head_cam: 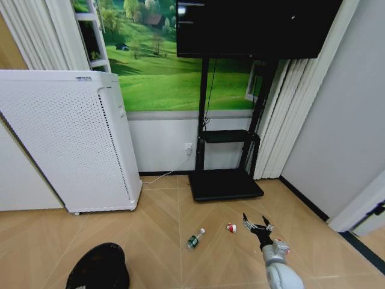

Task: Pick up the trash bin and place the garbage on the floor into it.

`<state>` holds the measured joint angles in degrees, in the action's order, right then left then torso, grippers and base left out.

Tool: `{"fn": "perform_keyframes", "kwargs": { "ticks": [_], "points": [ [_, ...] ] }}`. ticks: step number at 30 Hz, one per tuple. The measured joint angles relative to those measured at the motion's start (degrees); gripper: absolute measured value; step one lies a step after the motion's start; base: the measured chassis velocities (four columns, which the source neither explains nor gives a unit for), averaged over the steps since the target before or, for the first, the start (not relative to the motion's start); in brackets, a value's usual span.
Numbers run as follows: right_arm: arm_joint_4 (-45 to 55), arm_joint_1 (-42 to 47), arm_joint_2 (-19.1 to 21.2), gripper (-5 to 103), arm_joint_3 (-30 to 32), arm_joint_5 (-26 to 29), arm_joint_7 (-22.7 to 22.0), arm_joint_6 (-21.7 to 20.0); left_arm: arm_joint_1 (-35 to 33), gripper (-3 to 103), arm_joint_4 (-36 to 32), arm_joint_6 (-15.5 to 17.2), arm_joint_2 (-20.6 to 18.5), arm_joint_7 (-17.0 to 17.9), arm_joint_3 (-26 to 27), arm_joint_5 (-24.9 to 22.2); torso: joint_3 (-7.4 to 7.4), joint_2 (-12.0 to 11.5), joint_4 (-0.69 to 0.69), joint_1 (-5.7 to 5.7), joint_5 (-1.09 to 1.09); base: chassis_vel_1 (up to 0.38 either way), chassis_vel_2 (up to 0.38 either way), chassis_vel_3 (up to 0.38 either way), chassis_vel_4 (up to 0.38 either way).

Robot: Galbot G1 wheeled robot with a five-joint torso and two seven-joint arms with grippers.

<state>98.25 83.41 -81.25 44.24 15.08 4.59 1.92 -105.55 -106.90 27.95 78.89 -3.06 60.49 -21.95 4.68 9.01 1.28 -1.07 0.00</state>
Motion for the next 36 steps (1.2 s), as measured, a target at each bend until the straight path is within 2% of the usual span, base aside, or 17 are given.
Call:
{"fn": "perform_keyframes", "kwargs": {
  "ticks": [3, 5, 6, 8, 10, 11, 14, 16, 17, 19, 20, 21, 23, 24, 28, 36],
  "points": [
    [-0.1, -0.1, 0.0, 100, -0.1, 0.0, 0.0, 0.0, 0.5, 91, 0.2, -0.1, 0.0, 0.0, -0.2, 0.0, 0.0, 0.0, 0.01, 0.0, 0.0, 0.0, 0.0, 0.0, 0.0],
    [-0.2, -0.2, 0.0, 100, -0.2, -0.1, 0.0, 0.0, 0.7, 80, 0.3, -0.1, 0.0, 0.0, -0.4, -0.1, 0.01, 0.0, 0.0, 0.0, 0.0, 0.0, 0.0, 0.0, 0.0],
    [-0.3, -0.3, 0.0, 100, -0.3, -0.1, 0.0, -0.1, 0.7, 70, 0.3, 0.0, 0.0, -0.1, -0.5, -0.1, 0.01, 0.0, 0.0, -0.01, 0.0, 0.0, 0.0, 0.0, 0.0],
    [-0.3, -0.4, 0.0, 100, -0.3, -0.1, 0.0, -0.1, 0.7, 70, 0.3, 0.0, 0.1, -0.1, -0.5, -0.1, 0.01, 0.0, 0.0, 0.0, 0.0, 0.0, 0.0, 0.0, 0.0],
    [-0.5, -0.6, 0.1, 100, -0.3, -0.2, -0.1, -0.2, 0.7, 59, 0.3, 0.2, 0.1, -0.3, -0.6, -0.2, 0.01, 0.0, 0.0, 0.0, 0.0, 0.0, 0.0, 0.0, 0.0],
    [-0.5, -0.6, 0.1, 100, -0.3, -0.2, -0.1, -0.2, 0.7, 59, 0.3, 0.2, 0.1, -0.3, -0.6, -0.2, 0.01, 0.0, 0.0, 0.0, 0.0, 0.0, 0.0, 0.0, 0.0],
    [-0.6, -0.9, 0.1, 100, -0.3, -0.2, -0.2, -0.4, 1.0, 43, 0.7, 0.2, -0.3, -0.5, -0.6, -0.2, 0.01, 0.0, 0.0, -0.01, 0.0, 0.0, 0.0, 0.0, 0.0],
    [-0.6, -0.9, 0.1, 100, -0.3, -0.2, -0.2, -0.4, 1.1, 43, 0.8, 0.2, -0.4, -0.6, -0.6, -0.1, 0.01, 0.0, 0.0, -0.01, 0.0, 0.0, 0.0, 0.0, 0.0],
    [-0.6, -1.1, 0.0, 100, -0.3, -0.2, -0.5, -0.6, 1.6, 32, 1.0, 0.2, -0.7, -0.6, -0.7, -0.1, 0.01, 0.0, 0.0, 0.0, 0.0, 0.0, 0.0, 0.0, 0.0],
    [-0.7, -1.1, 0.0, 100, -0.4, -0.2, -0.6, -0.7, 1.8, 32, 1.1, 0.2, -0.8, -0.5, -0.8, -0.2, 0.01, 0.0, 0.0, -0.01, 0.01, 0.0, 0.0, 0.0, 0.0],
    [-0.8, -1.2, -0.1, 100, -0.4, -0.2, -0.9, -0.8, 2.3, 27, 1.3, 0.8, -0.9, -0.2, -1.2, -1.0, 0.02, 0.0, 0.0, -0.01, 0.01, 0.0, 0.0, 0.0, 0.0],
    [-1.0, -1.2, -0.2, 100, -0.4, -0.3, -1.0, -0.8, 2.7, 16, 1.4, 1.2, -0.9, 0.2, -1.7, -1.9, 0.02, 0.0, 0.0, -0.01, 0.0, 0.0, 0.0, 0.0, 0.0],
    [-1.0, -1.2, -0.3, 100, -0.4, -0.4, -1.0, -0.8, 3.0, 16, 1.5, 1.4, -0.9, 0.3, -2.1, -2.2, 0.02, 0.0, 0.0, 0.0, 0.0, 0.0, 0.0, 0.0, 0.0],
    [-1.0, -1.2, -0.3, 100, -0.4, -0.4, -1.1, -0.8, 3.5, 11, 1.6, 1.4, -0.9, 0.2, -2.4, -2.5, 0.02, 0.0, 0.01, -0.01, 0.02, 0.0, 0.0, 0.0, 0.0],
    [-0.7, -1.2, -0.3, 100, -0.3, -0.6, -1.1, -0.8, 4.2, 7, 1.6, 1.0, -0.7, 0.2, -3.0, -3.0, 0.02, 0.0, 0.0, -0.01, 0.03, 0.0, 0.0, 0.0, 0.0],
    [0.5, -0.9, -0.4, 100, -0.3, -0.9, -1.4, -0.7, 7.6, 6, 2.7, -4.0, -0.6, -0.4, -4.5, -3.5, 0.02, 0.0, -0.01, -0.01, -0.01, 0.0, 0.0, 0.0, 0.0]
  ]
}}
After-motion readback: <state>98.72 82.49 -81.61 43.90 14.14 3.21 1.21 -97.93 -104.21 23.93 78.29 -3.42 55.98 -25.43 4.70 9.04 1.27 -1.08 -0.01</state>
